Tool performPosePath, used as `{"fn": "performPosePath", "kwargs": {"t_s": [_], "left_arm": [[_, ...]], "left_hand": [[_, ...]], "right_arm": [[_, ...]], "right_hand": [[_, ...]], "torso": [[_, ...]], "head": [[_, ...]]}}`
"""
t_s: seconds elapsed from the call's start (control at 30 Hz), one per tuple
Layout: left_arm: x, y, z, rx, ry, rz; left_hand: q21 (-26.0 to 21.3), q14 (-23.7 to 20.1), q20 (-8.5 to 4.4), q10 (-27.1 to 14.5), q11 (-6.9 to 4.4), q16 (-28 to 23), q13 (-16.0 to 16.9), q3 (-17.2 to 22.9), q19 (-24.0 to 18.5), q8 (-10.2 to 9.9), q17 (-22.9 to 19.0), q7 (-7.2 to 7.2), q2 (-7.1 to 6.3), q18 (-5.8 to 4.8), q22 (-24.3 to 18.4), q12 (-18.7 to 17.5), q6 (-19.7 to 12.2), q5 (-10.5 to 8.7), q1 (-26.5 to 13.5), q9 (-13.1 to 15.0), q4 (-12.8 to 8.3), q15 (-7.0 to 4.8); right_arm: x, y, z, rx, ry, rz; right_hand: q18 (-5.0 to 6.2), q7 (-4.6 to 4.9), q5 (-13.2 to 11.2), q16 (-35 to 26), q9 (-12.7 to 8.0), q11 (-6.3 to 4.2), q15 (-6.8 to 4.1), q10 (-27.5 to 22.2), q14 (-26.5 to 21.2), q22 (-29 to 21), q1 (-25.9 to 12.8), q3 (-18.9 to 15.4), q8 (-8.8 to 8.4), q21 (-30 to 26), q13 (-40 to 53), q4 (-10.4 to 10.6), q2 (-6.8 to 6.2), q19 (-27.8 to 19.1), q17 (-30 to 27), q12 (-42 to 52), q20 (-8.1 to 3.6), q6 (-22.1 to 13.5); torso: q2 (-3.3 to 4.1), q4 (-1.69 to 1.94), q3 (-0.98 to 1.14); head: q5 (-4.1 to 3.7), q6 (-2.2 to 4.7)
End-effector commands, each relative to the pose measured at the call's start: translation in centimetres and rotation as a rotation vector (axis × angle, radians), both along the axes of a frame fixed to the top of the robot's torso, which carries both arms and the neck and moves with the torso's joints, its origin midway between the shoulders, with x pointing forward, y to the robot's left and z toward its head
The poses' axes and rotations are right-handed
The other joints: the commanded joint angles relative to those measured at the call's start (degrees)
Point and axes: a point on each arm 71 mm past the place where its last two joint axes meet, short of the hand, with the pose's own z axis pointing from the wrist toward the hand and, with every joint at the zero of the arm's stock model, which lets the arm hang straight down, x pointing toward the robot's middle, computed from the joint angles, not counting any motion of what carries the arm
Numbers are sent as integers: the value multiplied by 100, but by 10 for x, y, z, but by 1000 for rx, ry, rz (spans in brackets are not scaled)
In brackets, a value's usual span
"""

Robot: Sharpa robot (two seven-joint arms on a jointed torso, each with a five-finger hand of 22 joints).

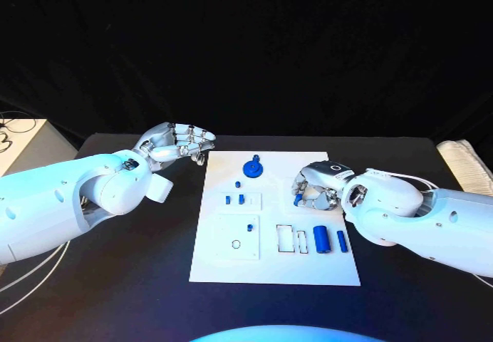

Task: Assemble the parts on the task board

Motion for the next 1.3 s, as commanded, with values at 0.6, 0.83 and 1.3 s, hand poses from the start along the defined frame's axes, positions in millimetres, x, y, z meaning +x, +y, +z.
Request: {"fn": "performPosePath", "kwargs": {"t_s": [0.6,0.83,1.3], "left_arm": [[0,0,1,-9,1,-3],[0,0,0,-8,3,-3],[2,0,0,-7,2,0]], "left_hand": [[4,47,-17,-27,-25,-33,1,29,50,28,16,-14,94,40,-4,49,-39,22,7,16,-42,-16],[5,48,-18,-27,-27,-34,1,35,52,31,17,-15,100,40,-3,53,-36,23,14,19,-49,-18],[9,50,-21,-27,-29,-36,2,41,55,35,19,-16,106,41,-1,58,-32,23,25,24,-61,-21]], "right_arm": [[-2,3,-4,9,-9,-3],[-3,3,4,83,-75,-26],[-21,21,35,210,-88,28]], "right_hand": [[-107,-90,10,59,151,-122,-132,644,356,214,-90,804,221,169,48,-222,27,99,360,-214,-87,364],[-131,-110,2,78,348,-195,-194,997,368,368,-201,1259,391,284,120,-643,109,129,402,-300,-161,439],[-139,-107,-12,96,552,-198,-197,1109,376,465,-526,1554,505,330,174,-987,89,124,443,-473,-166,365]], "torso": [[-2,-1,0],[-5,-4,-2],[-13,-3,-8]], "head": [[3,-33],[12,-35],[73,-13]]}}
